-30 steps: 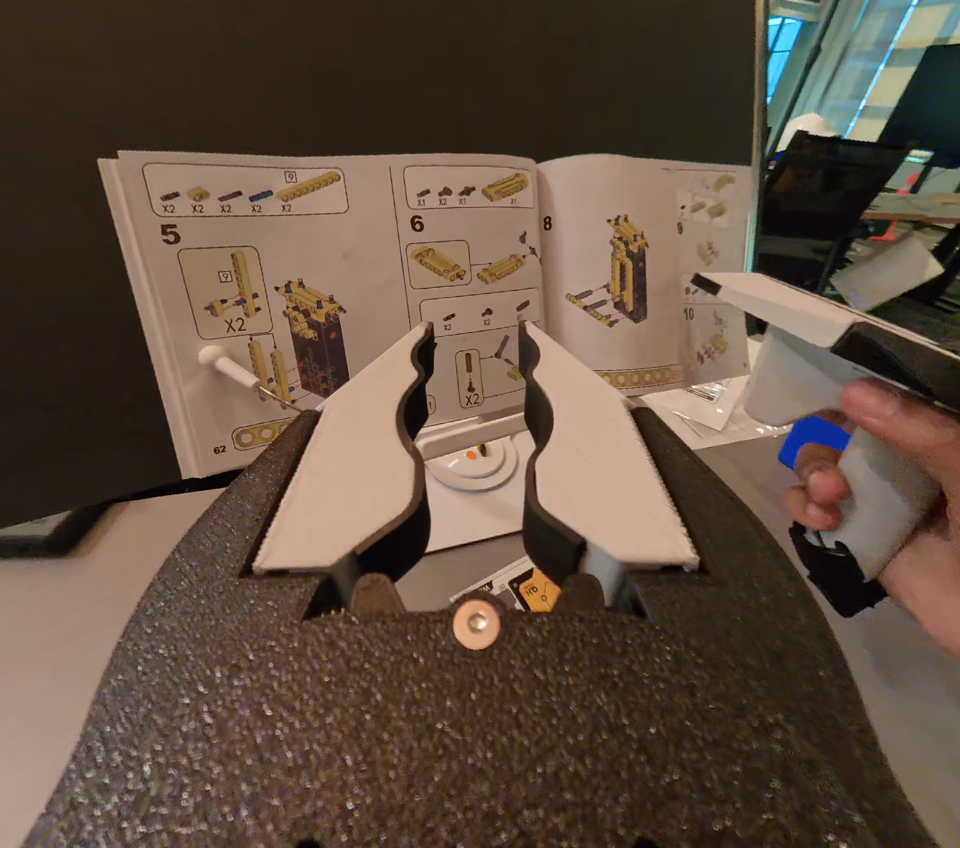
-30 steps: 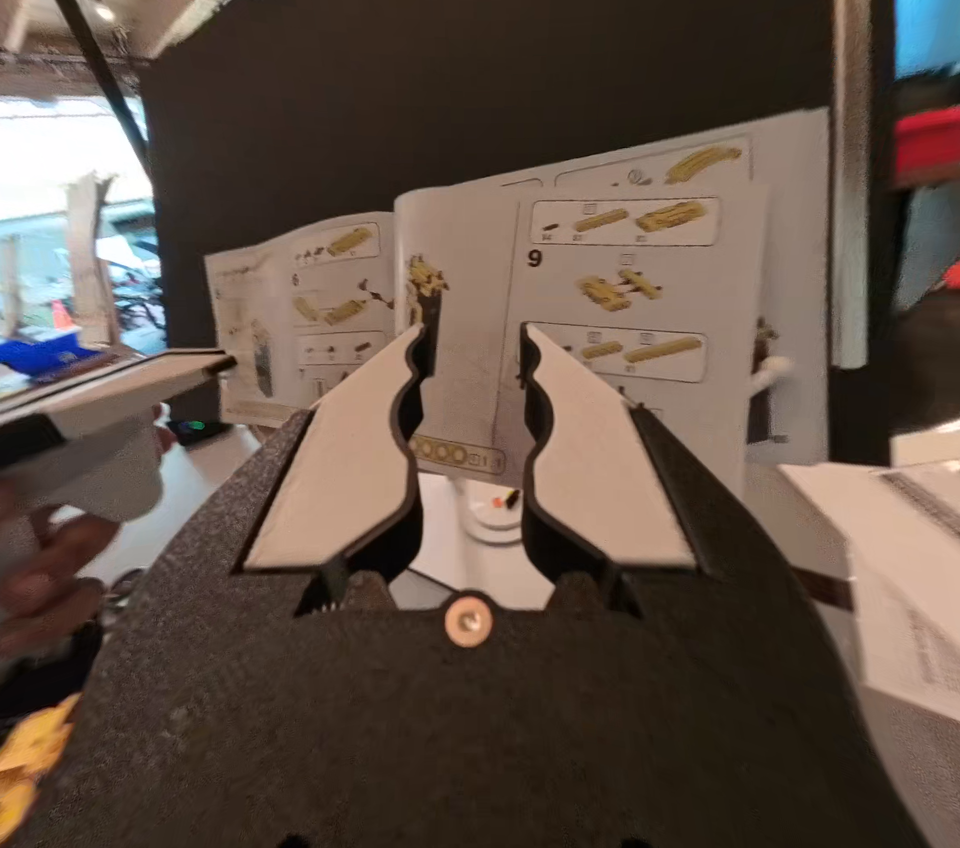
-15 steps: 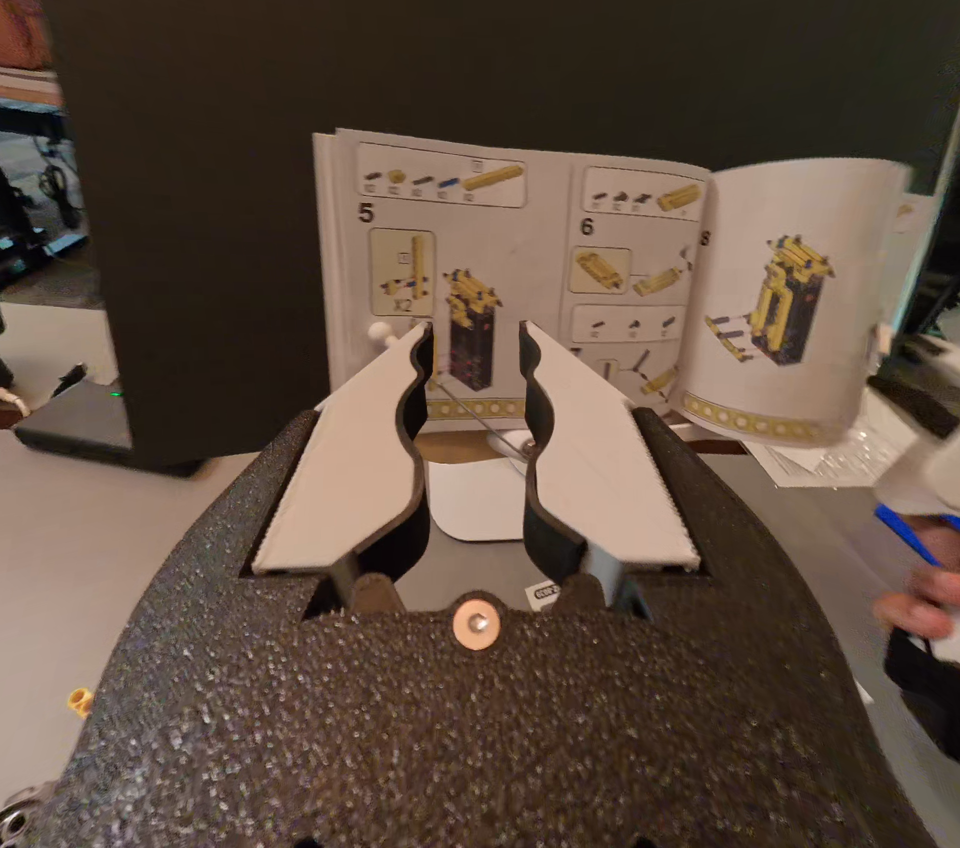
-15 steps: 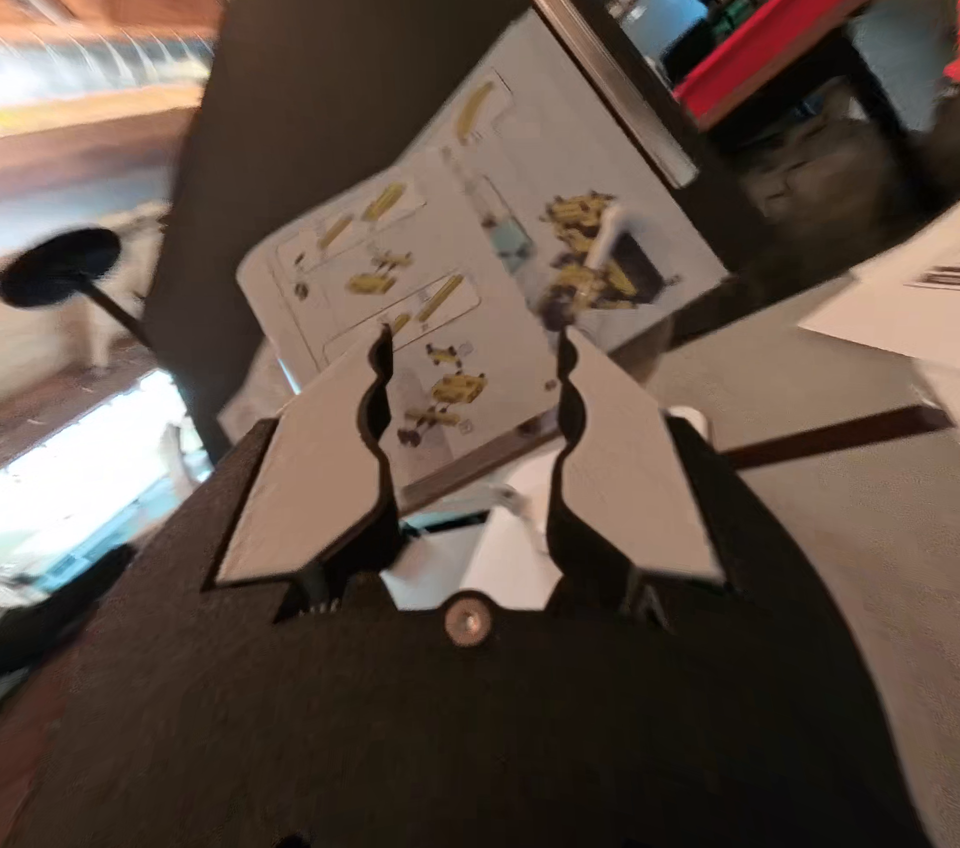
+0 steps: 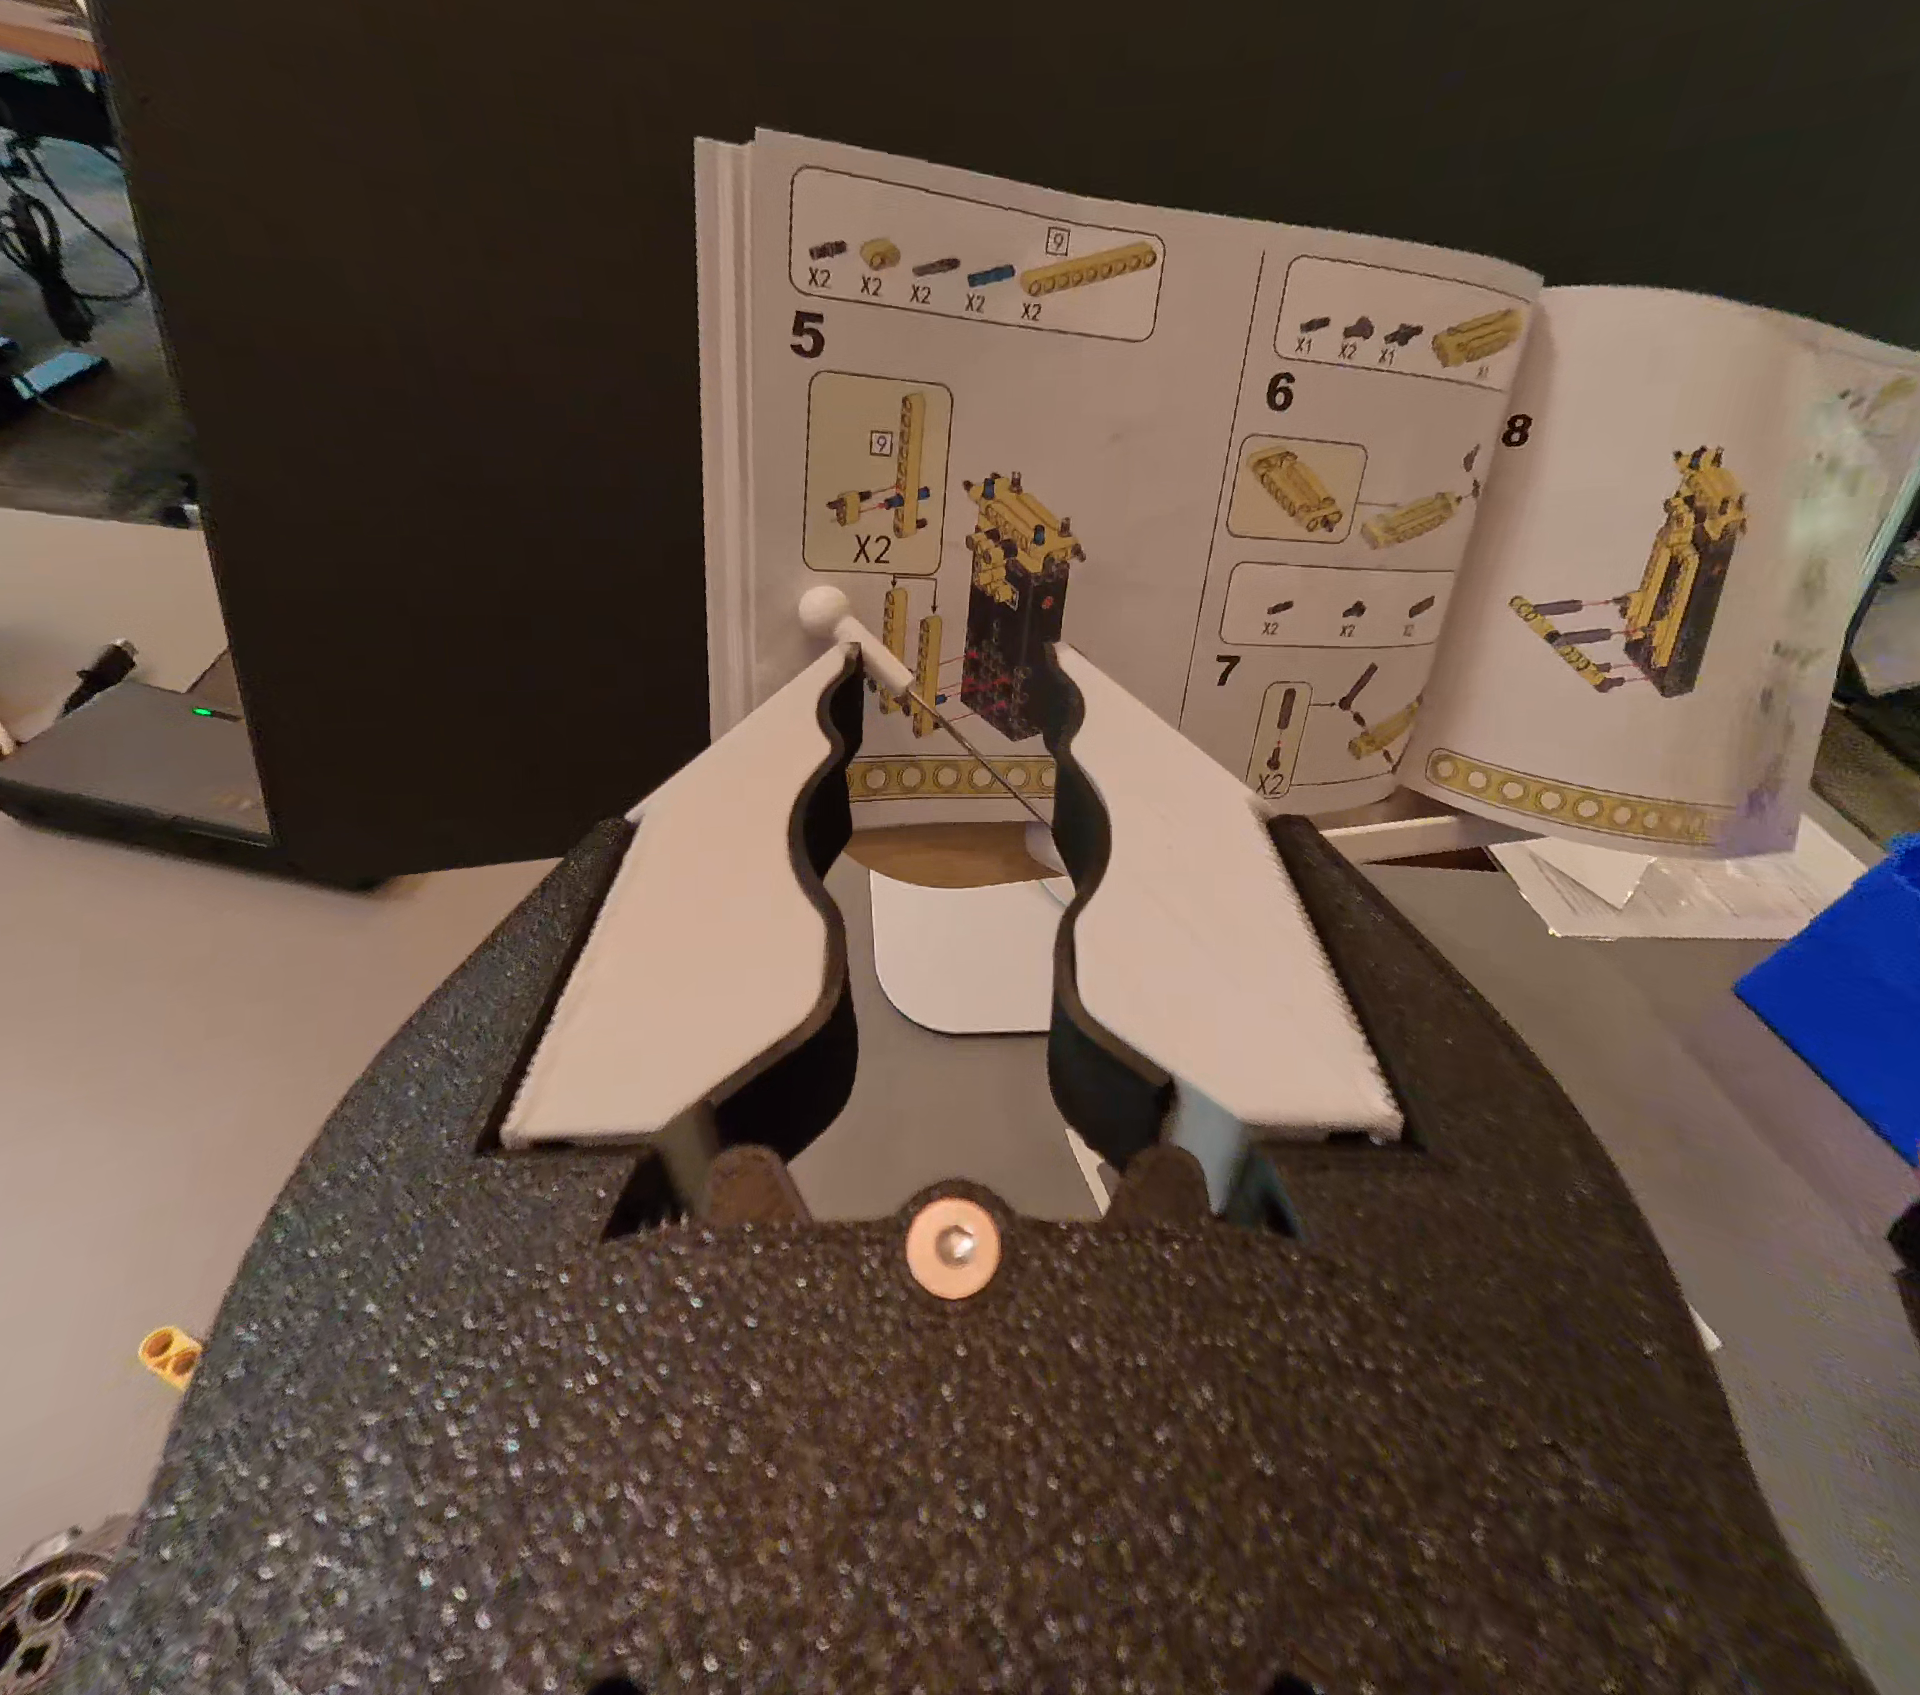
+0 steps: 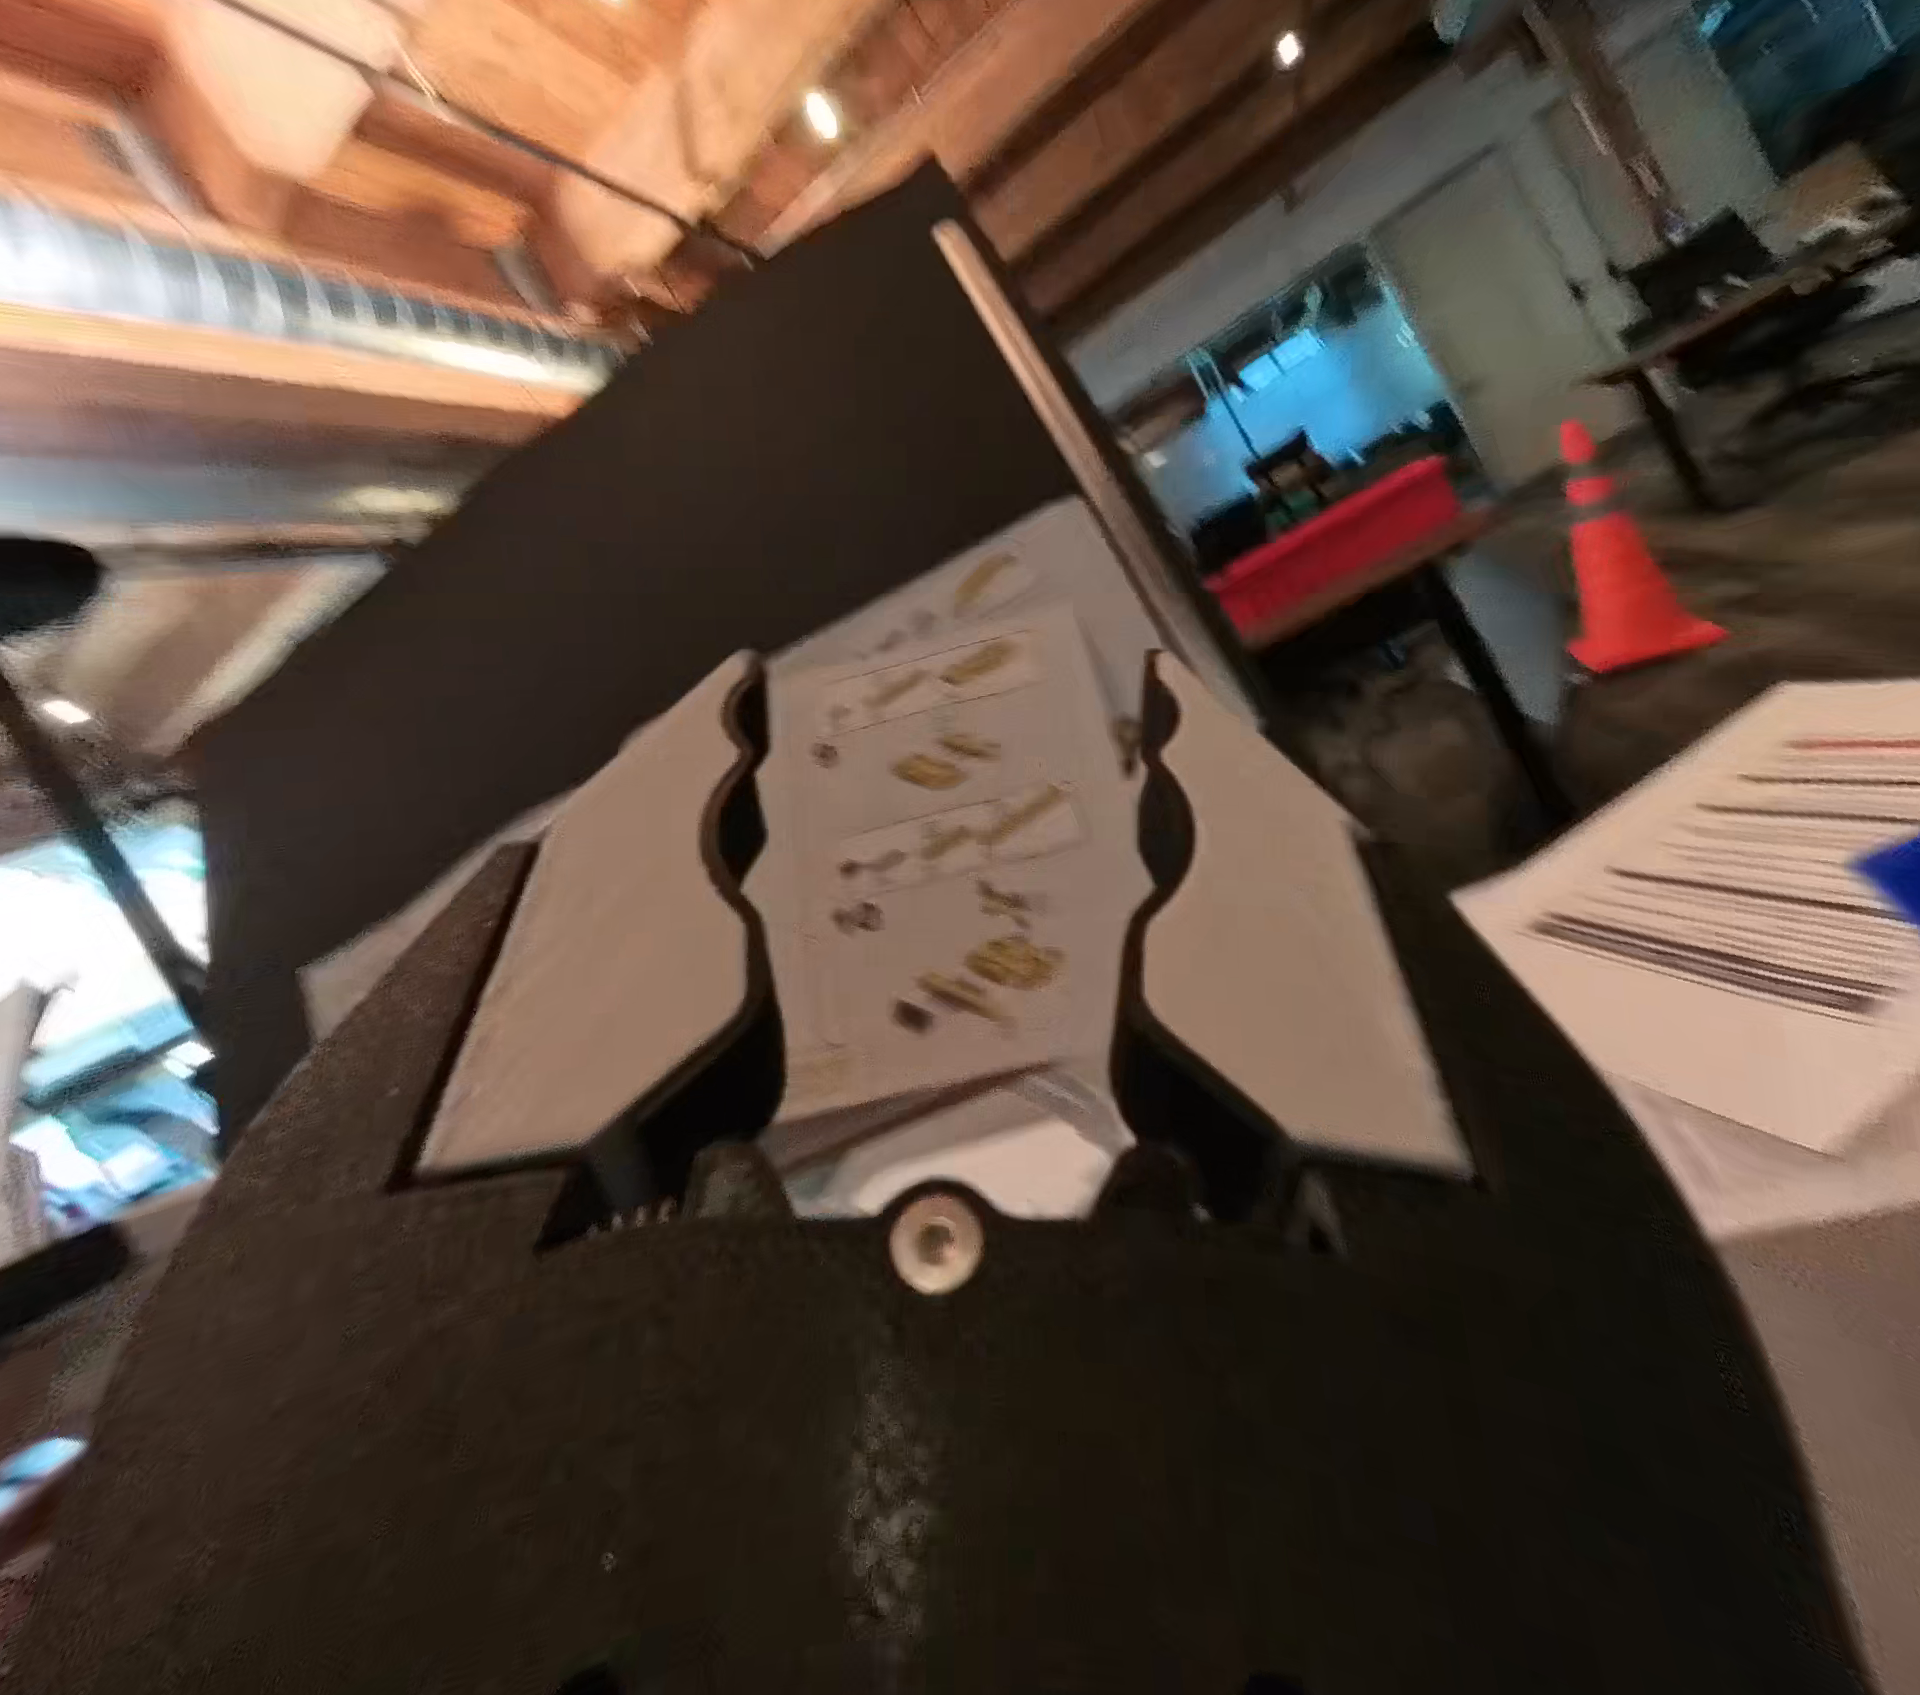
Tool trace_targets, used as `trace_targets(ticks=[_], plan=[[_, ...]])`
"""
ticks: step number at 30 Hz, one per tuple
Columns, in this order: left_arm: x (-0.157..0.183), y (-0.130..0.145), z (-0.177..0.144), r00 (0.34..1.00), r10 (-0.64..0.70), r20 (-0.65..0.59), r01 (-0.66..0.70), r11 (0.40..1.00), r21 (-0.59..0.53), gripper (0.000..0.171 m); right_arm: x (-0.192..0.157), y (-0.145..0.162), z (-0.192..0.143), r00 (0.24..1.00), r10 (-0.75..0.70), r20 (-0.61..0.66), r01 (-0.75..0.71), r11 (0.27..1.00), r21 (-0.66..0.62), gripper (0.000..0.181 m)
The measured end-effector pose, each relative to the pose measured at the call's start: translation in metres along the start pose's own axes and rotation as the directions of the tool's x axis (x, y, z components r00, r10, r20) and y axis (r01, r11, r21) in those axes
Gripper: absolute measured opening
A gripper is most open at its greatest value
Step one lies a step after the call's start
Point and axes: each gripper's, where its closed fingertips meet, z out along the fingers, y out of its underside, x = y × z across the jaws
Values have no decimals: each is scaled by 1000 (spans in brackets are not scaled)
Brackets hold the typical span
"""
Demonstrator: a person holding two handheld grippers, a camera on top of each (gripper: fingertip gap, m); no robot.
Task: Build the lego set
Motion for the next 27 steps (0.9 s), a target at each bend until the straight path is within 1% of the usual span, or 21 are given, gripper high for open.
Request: trace_targets(ticks=[1,2,3,4,6,7,9,10,11,12,14,15,18,20,21,23,24,25,27], plan=[[0,0,0,1000,8,2,-8,1000,0,34,14,4,2,999,-24,-42,22,998,-51,85],[0,0,0,1000,19,6,-19,1000,-2,34,29,11,4,996,-15,-90,6,994,-105,93],[0,1,0,1000,27,9,-27,1000,-4,34,41,20,5,990,37,-137,-58,987,-149,95],[0,1,0,999,30,11,-30,1000,-4,34,49,31,5,979,123,-163,-152,972,-181,95],[0,1,0,999,31,9,-31,999,-6,34,49,56,4,939,303,-164,-337,908,-250,94],[0,1,0,999,32,5,-32,999,-8,34,39,64,5,918,381,-110,-397,873,-284,83],[0,1,0,1000,31,-4,-31,999,-14,34,14,70,4,871,492,8,-462,823,-331,58],[0,1,0,1000,29,-10,-29,999,-17,34,3,67,2,858,510,57,-467,822,-325,34],[-1,1,-1,1000,25,-14,-25,999,-20,34,-5,61,0,860,500,105,-452,840,-301,15],[-1,1,-1,1000,21,-18,-21,1000,-20,33,-13,55,-3,870,472,143,-425,864,-269,1],[-2,1,0,1000,15,-20,-16,1000,-17,33,-32,49,-4,882,420,212,-364,895,-258,0],[-2,1,0,1000,14,-20,-14,1000,-16,33,-44,53,-3,878,405,253,-331,898,-290,0],[-1,1,0,1000,13,-19,-13,1000,-15,33,-92,69,-7,818,387,426,-211,890,-404,0],[-1,1,0,1000,11,-22,-12,1000,-19,33,-120,83,-12,792,341,506,-89,885,-457,1],[-1,1,-1,1000,8,-28,-9,1000,-23,33,-137,92,-18,761,331,558,-12,868,-497,1],[0,1,-2,999,12,-50,-14,999,-44,32,-166,114,-35,680,367,635,133,790,-599,10],[0,2,-3,998,14,-58,-17,998,-57,27,-171,123,-40,671,369,643,188,754,-629,10],[-1,1,-4,998,11,-62,-15,998,-66,20,-172,125,-39,677,347,649,210,754,-622,10],[-4,0,-4,997,-18,-77,12,997,-74,7,-171,117,-26,711,290,641,168,815,-555,9]])
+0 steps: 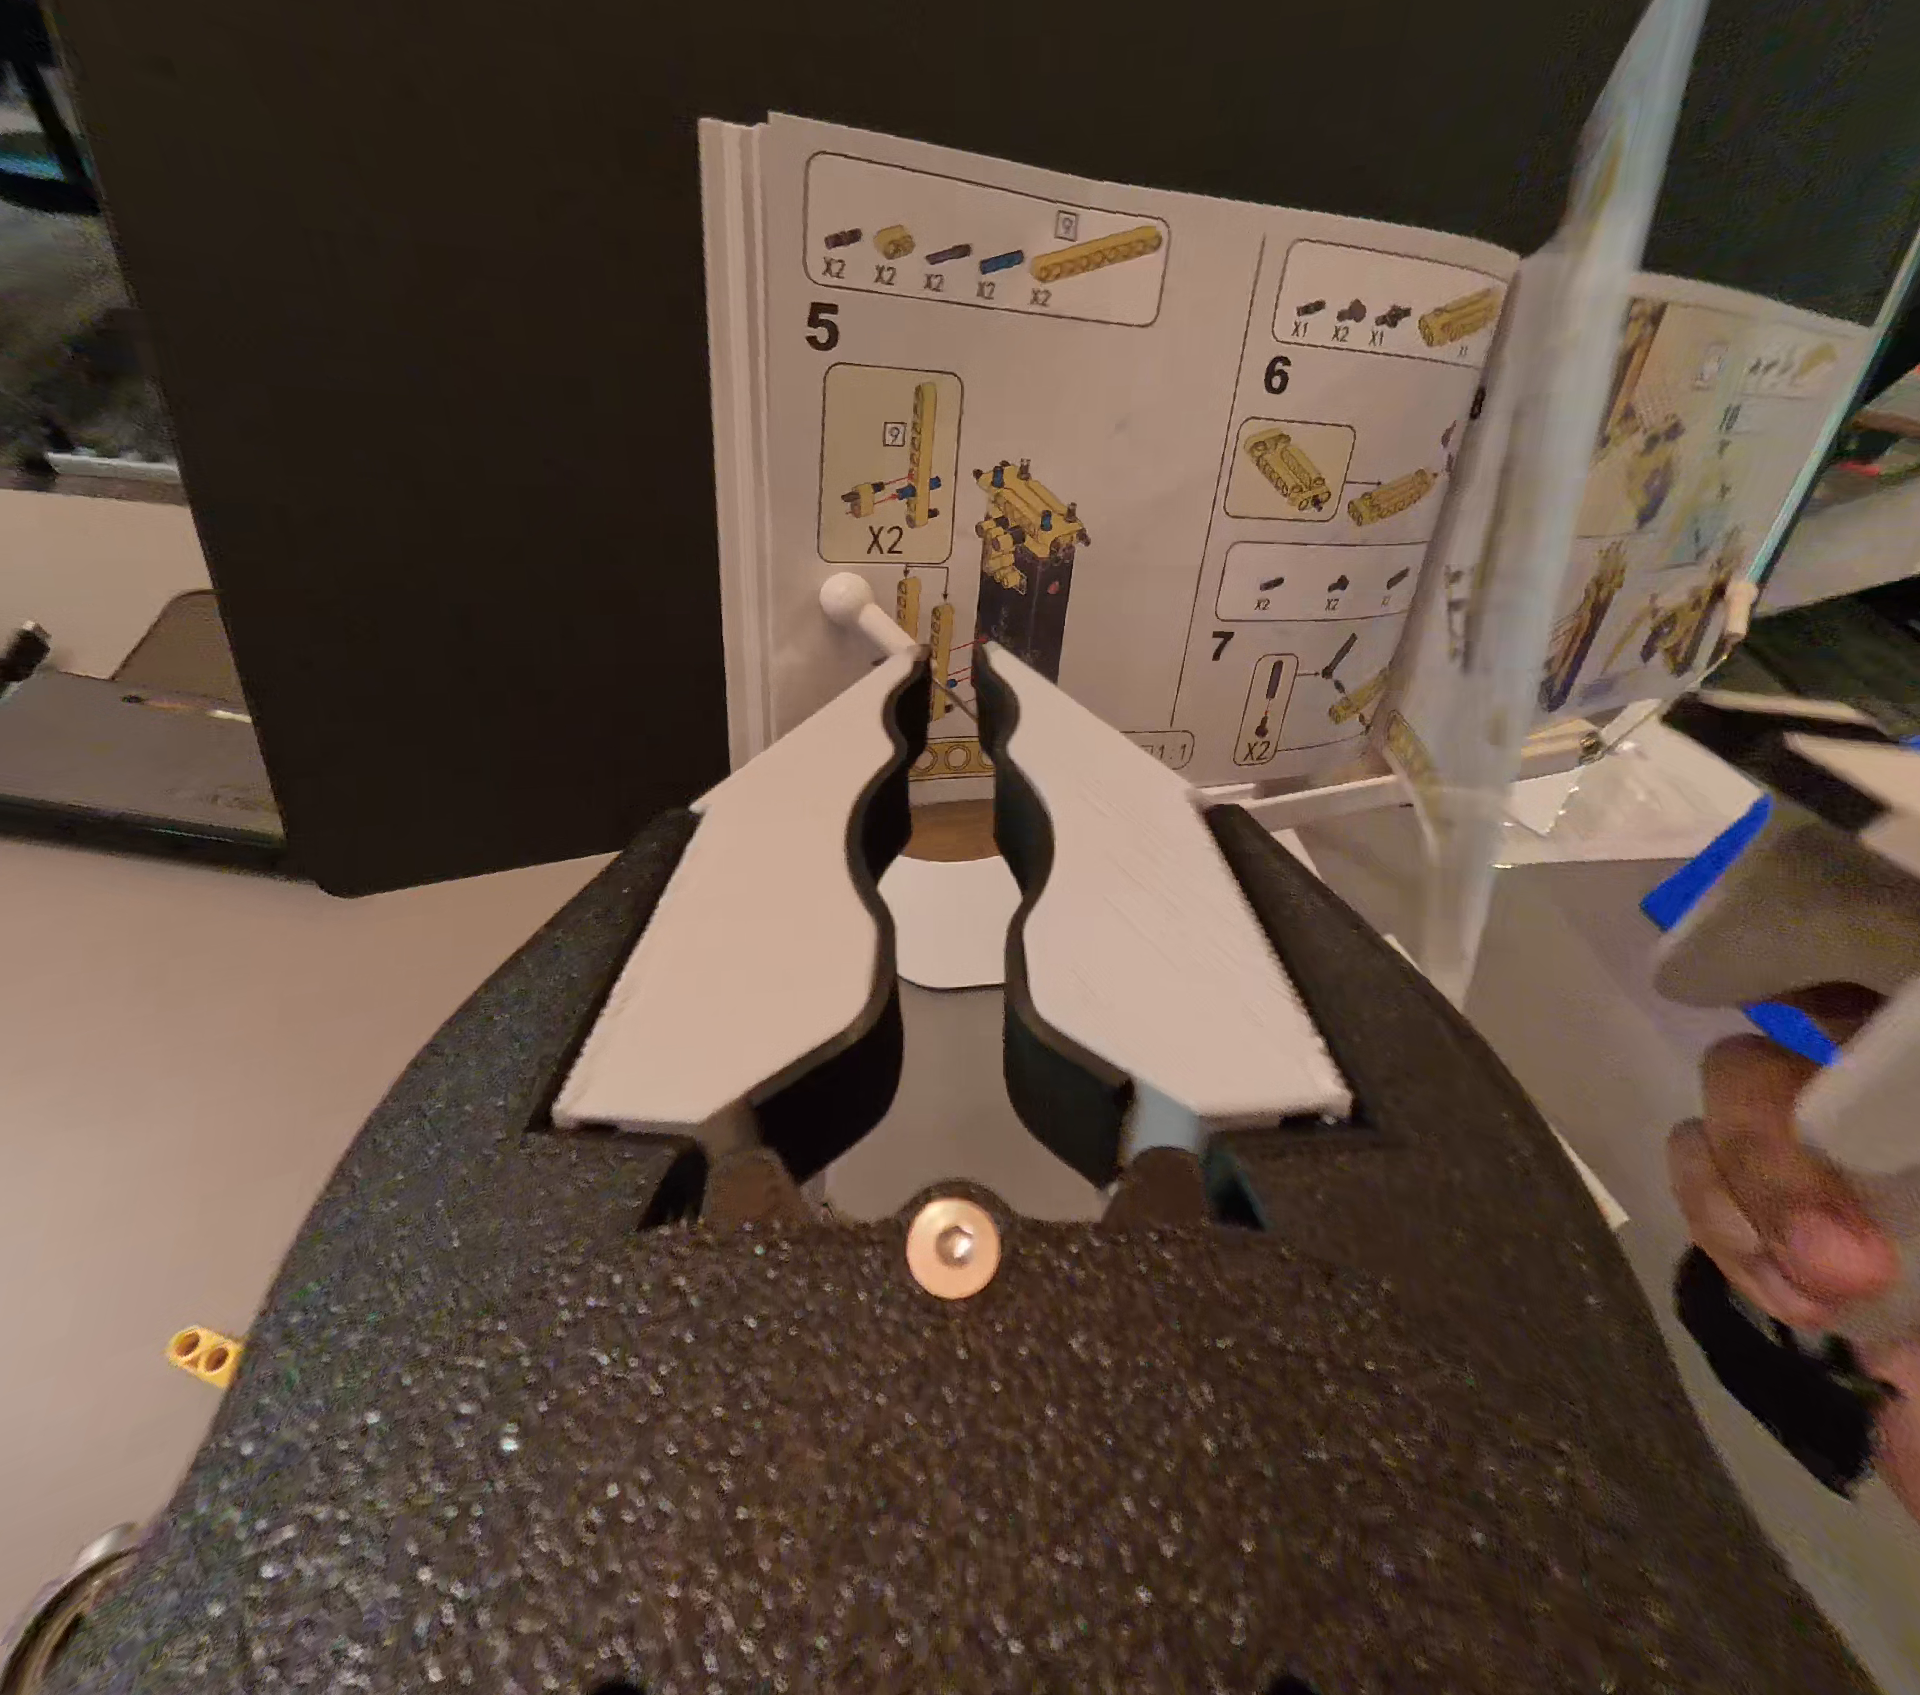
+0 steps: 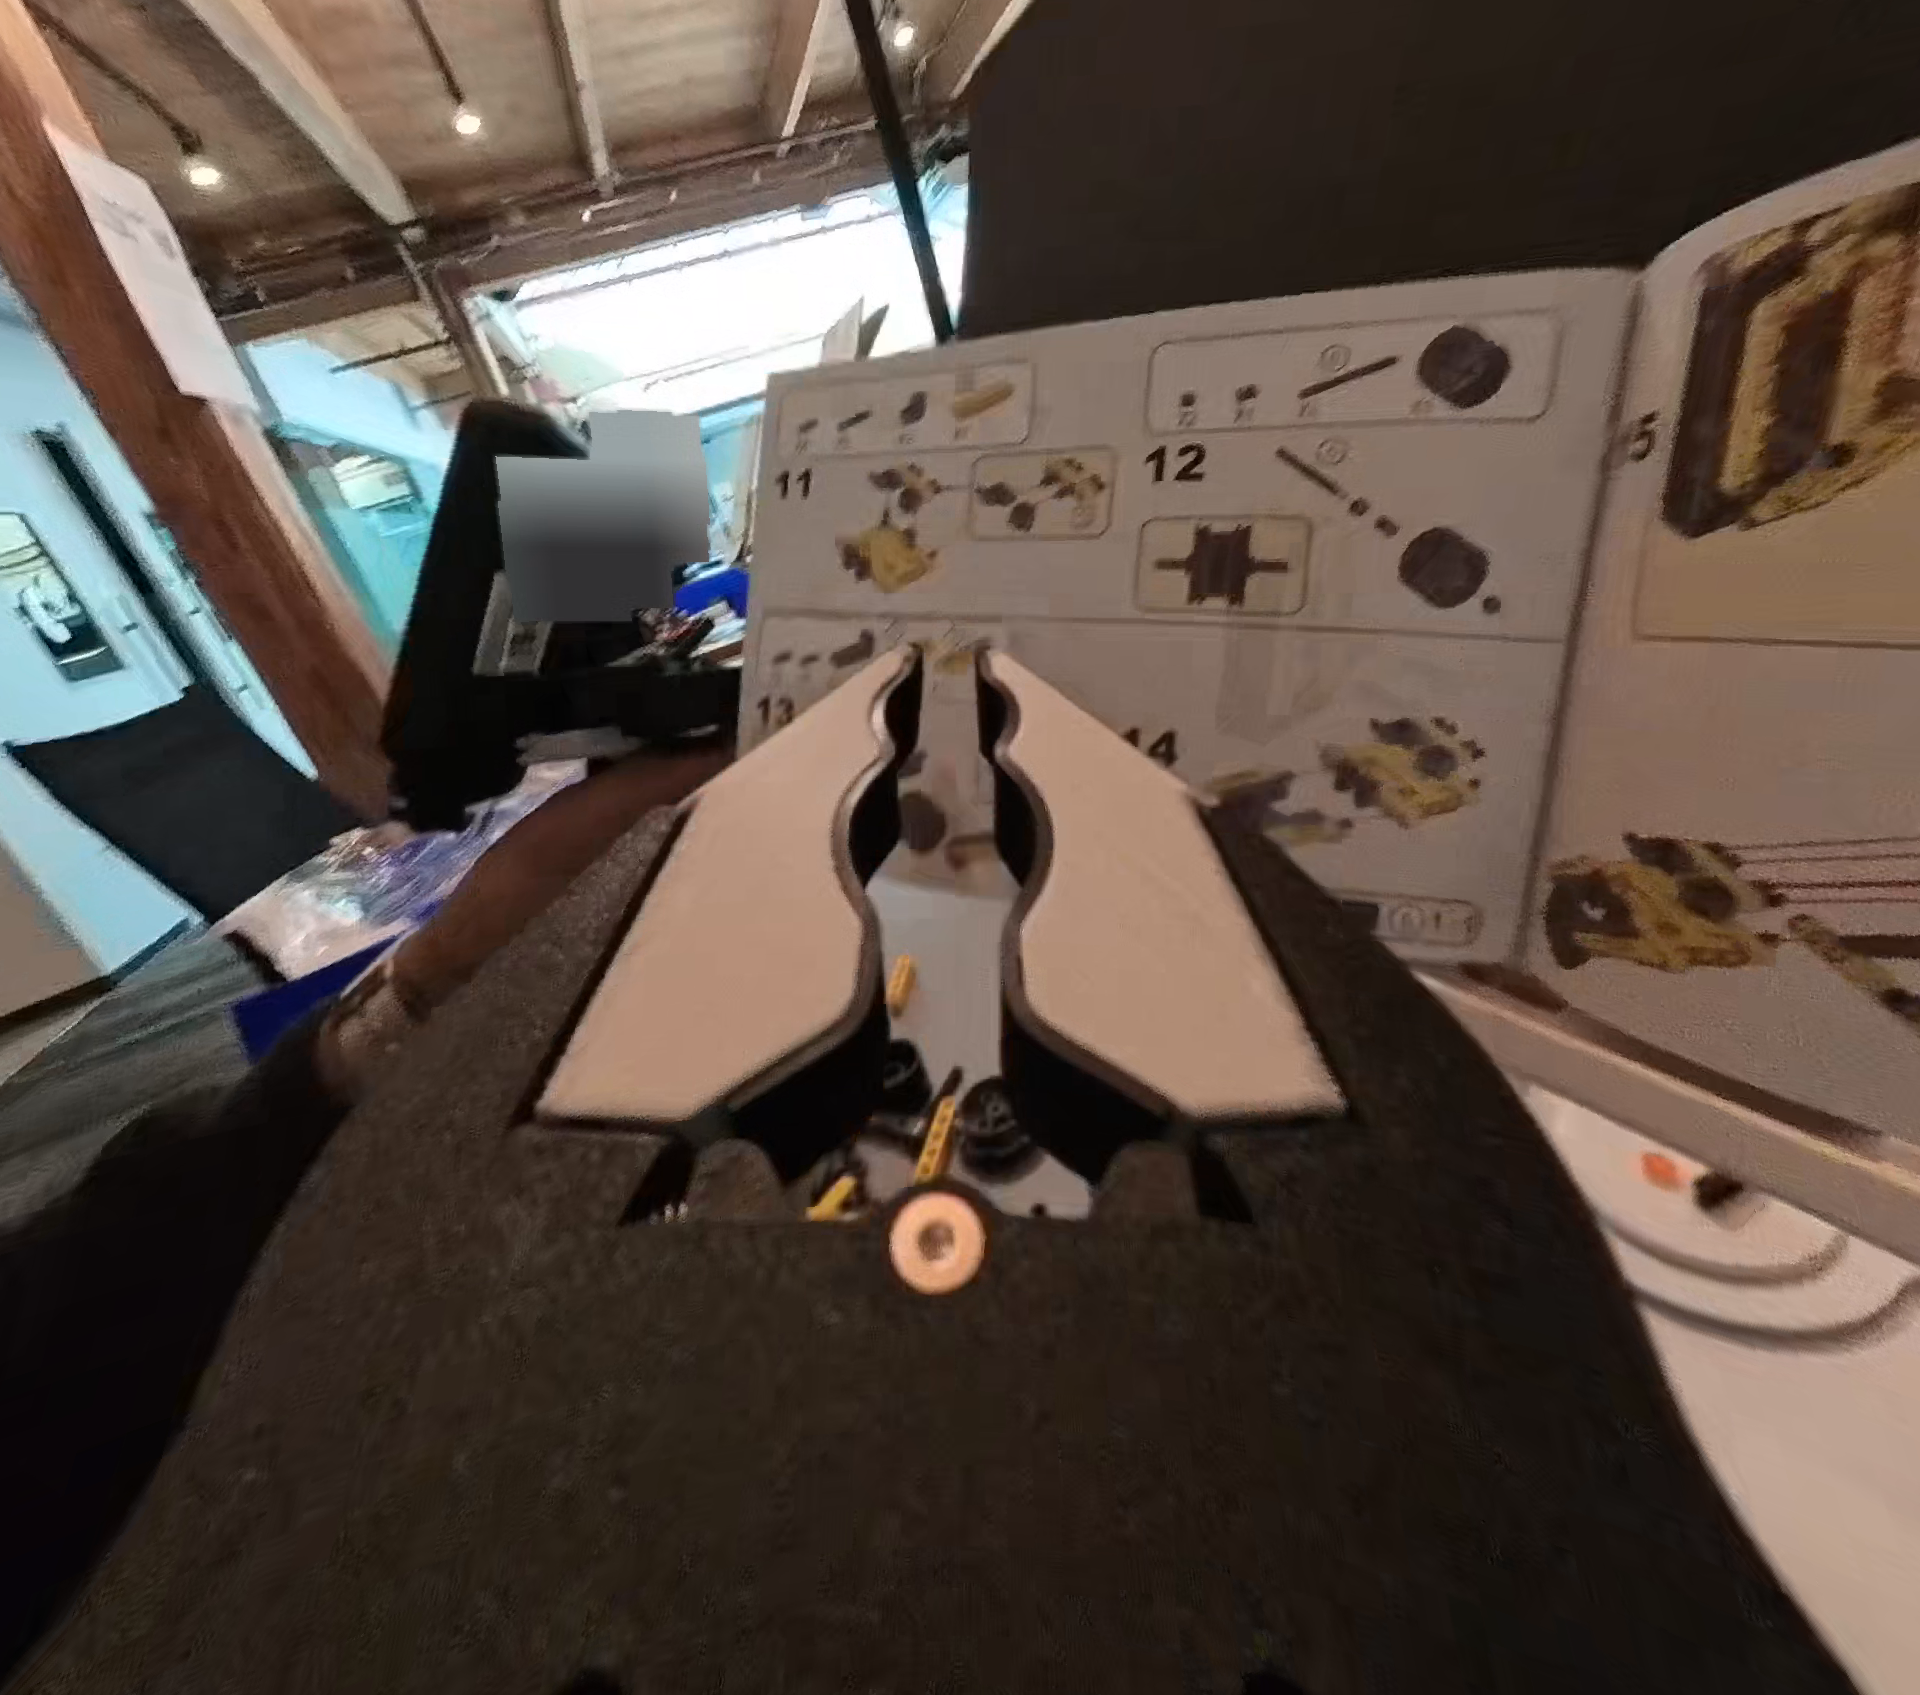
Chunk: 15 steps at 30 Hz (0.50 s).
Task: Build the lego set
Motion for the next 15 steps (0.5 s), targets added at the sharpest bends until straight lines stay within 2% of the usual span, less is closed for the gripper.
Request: trace_targets(ticks=[2,4,6,8,10,12,13,14,15], plan=[[-2,0,0,999,-34,-16,34,999,0,4,15,-5,7,997,-23,-76,24,1000,16,10],[-3,0,1,998,-58,-30,58,998,4,4,23,7,22,990,-104,-94,93,989,-119,15],[-3,0,0,998,-56,-29,56,998,-5,5,32,12,32,943,-294,-159,249,935,-252,34],[-4,3,0,1000,-25,-14,25,999,-30,10,37,-6,38,797,-557,-233,478,818,-320,43],[0,11,2,999,16,-47,-20,996,-86,13,24,-42,44,582,-770,-263,704,638,-312,39],[4,18,3,996,26,-89,-38,990,-133,16,-4,-66,53,410,-893,-184,858,446,-253,16],[5,17,3,995,21,-98,-34,991,-132,17,-13,-66,59,368,-926,-89,889,378,-258,17],[8,15,2,993,16,-118,-30,992,-119,17,-13,-59,64,371,-928,39,885,341,-317,21],[10,13,1,991,9,-130,-24,994,-110,19,-12,-50,66,417,-893,168,861,329,-387,36]])
